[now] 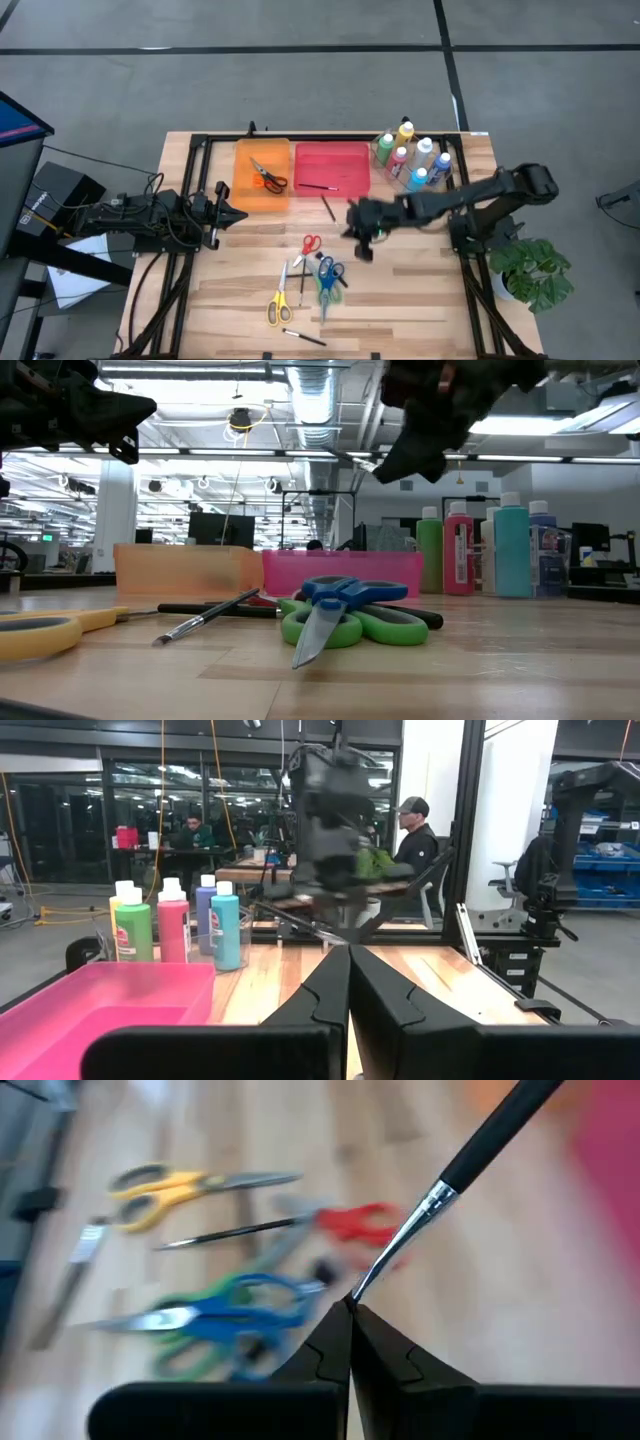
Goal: Pick & Place Paint Supplies
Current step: Put the black paintbrush into the pink bin
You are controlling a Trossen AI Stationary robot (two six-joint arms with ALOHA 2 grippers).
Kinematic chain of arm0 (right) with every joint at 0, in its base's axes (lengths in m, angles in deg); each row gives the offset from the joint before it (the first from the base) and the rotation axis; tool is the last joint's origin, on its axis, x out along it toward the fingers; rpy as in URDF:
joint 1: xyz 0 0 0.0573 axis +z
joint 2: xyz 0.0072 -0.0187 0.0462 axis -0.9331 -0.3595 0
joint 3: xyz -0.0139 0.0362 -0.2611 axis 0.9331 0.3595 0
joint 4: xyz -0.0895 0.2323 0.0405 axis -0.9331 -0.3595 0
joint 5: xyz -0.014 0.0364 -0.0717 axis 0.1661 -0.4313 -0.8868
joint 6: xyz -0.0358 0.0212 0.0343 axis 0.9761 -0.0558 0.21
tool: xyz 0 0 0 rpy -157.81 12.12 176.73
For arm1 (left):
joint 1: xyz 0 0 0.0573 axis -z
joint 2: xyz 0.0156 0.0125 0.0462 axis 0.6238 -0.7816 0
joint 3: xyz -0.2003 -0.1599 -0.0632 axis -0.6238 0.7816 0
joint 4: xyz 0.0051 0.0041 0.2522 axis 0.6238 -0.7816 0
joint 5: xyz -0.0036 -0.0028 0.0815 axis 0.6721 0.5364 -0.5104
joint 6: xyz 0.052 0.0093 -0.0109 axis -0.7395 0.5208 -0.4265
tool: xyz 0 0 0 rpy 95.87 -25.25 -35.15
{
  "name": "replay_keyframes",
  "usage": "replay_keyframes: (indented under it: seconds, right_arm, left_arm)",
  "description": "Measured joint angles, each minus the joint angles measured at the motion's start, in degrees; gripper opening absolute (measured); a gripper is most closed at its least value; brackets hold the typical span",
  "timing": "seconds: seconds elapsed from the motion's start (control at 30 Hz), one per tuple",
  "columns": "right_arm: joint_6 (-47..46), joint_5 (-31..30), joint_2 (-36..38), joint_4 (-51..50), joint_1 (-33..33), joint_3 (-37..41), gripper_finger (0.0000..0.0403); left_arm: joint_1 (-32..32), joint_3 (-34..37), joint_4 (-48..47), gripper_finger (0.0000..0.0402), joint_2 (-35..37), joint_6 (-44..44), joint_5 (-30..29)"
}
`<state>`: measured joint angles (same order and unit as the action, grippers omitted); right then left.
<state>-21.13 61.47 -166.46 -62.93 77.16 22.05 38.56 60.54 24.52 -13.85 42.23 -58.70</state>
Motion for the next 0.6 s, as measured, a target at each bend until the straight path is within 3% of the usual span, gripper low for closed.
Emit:
replay_keyframes:
  seconds: [0.13,0.3,0.6]
  right_arm:
    - [11.2,0.1,1.7,-5.7,-7.3,-3.0,0.0]
    - [18.2,0.1,0.5,-11.5,-16.5,-8.6,0.0]
    - [27.6,-0.2,-9.9,-16.6,-27.7,-17.7,0.0]
  left_arm:
    - [0.0,0.0,0.0,0.0002,0.0,0.0,0.0]
    - [0.0,0.0,0.0,0.0002,0.0,0.0,0.0]
    - [0.0,0.0,0.2,0.0002,0.0,0.0,0.0]
